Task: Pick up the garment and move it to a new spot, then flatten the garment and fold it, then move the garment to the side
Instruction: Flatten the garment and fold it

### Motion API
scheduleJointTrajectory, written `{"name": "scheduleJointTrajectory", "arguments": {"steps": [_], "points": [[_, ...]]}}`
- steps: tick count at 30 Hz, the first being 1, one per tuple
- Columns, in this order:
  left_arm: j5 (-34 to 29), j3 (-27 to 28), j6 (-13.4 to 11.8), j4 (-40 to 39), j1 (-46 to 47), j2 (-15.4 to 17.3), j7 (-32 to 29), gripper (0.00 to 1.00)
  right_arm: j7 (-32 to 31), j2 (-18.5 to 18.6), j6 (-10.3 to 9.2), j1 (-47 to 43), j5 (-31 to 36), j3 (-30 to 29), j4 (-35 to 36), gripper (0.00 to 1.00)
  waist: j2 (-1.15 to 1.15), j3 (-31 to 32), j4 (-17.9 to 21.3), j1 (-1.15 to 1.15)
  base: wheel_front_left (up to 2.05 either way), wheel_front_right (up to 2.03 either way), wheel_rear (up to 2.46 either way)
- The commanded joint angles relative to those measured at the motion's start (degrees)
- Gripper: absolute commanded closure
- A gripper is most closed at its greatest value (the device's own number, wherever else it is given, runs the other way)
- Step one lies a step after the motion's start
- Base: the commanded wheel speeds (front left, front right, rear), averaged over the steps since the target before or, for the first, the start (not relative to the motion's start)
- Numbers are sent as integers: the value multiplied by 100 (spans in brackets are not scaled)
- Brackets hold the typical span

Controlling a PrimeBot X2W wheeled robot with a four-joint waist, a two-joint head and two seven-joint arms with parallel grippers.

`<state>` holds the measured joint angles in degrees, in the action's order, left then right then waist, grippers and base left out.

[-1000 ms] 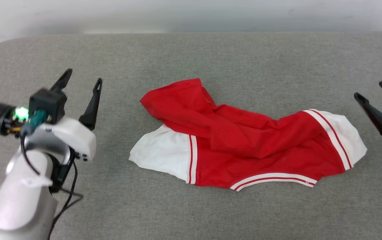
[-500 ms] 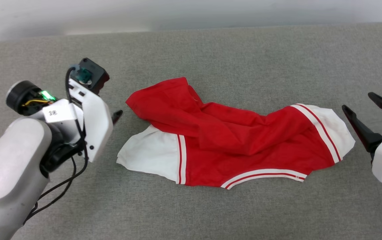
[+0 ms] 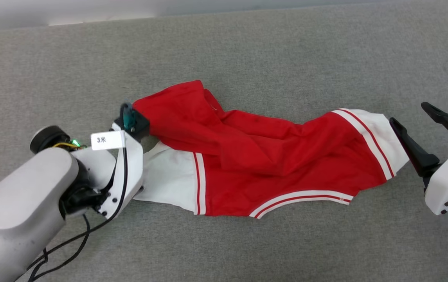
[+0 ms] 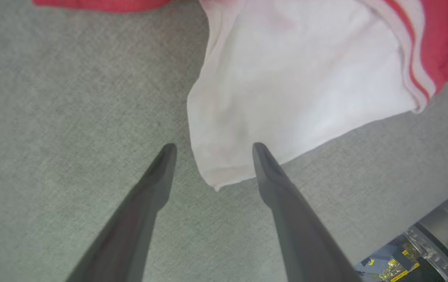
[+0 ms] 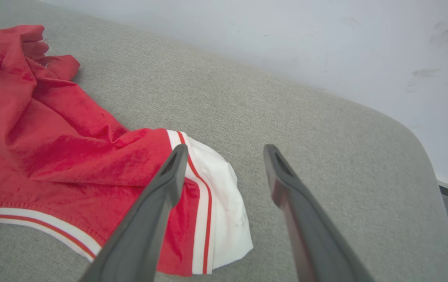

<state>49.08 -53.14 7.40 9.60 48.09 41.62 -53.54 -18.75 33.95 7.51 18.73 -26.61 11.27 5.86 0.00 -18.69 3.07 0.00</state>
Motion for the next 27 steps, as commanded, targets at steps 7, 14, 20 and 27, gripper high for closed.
{"name": "scheduleJointTrajectory", "arguments": {"steps": [7, 14, 20, 27], "points": [[159, -668, 1, 384, 0, -14, 123, 0, 194, -169, -4, 138, 105, -20, 11, 0, 0, -133, 151, 0, 0, 0, 0], [392, -752, 1, 319, 211, 175, 664, 100, 361, -42, -4, 274, 171, -382, 39, 0, 0, -23, 76, 0, 0, 0, 0], [517, -638, 1, 235, 261, 416, 1046, 100, -363, 595, -3, 532, -191, -166, 104, 0, 0, 50, -29, 0, 0, 0, 0], [548, -535, 1, -41, 331, 598, 1353, 100, -2401, 1613, -3, 1136, -1304, 1000, -22, 0, 0, -12, -211, 0, 0, 0, 0]]}}
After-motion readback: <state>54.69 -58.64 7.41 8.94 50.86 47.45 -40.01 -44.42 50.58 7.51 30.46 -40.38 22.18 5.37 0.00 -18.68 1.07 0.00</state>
